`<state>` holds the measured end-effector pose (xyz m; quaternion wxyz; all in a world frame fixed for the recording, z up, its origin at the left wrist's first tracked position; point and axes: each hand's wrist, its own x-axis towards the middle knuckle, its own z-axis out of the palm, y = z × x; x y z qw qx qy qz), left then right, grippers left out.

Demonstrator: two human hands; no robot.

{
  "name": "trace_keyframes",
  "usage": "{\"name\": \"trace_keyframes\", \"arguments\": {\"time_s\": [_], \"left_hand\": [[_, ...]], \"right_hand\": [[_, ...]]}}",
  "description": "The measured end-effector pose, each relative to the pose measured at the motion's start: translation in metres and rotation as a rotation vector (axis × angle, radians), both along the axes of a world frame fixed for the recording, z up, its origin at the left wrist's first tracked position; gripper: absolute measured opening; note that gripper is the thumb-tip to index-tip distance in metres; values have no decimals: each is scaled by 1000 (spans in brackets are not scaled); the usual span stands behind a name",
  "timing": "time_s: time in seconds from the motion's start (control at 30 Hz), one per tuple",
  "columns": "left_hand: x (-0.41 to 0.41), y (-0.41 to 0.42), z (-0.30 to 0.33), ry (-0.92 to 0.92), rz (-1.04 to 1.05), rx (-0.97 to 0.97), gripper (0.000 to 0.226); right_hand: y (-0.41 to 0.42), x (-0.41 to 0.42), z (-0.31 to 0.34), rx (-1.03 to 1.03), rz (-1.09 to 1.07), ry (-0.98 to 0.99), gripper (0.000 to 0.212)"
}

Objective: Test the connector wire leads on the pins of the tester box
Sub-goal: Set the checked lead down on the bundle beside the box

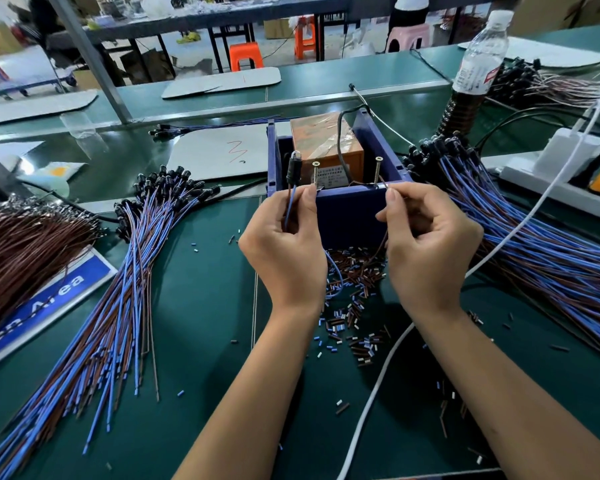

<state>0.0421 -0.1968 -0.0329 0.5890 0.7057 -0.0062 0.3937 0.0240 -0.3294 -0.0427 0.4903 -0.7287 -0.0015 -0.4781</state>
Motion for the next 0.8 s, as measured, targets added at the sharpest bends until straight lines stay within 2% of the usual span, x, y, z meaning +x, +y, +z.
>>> {"name": "trace_keyframes", "arguments": {"time_s": [0.53, 0.7, 0.8], "left_hand": [[-3, 0, 3, -12, 31, 16, 23], [-8, -2, 3, -113, 83, -30, 17], [-14, -15, 7, -115, 39, -44, 18]], "right_hand": [[1, -5, 0, -23, 25, 30, 15], [-3, -8, 1, 58, 4, -7, 10], [-12, -14, 3, 129, -5, 6, 10]]}}
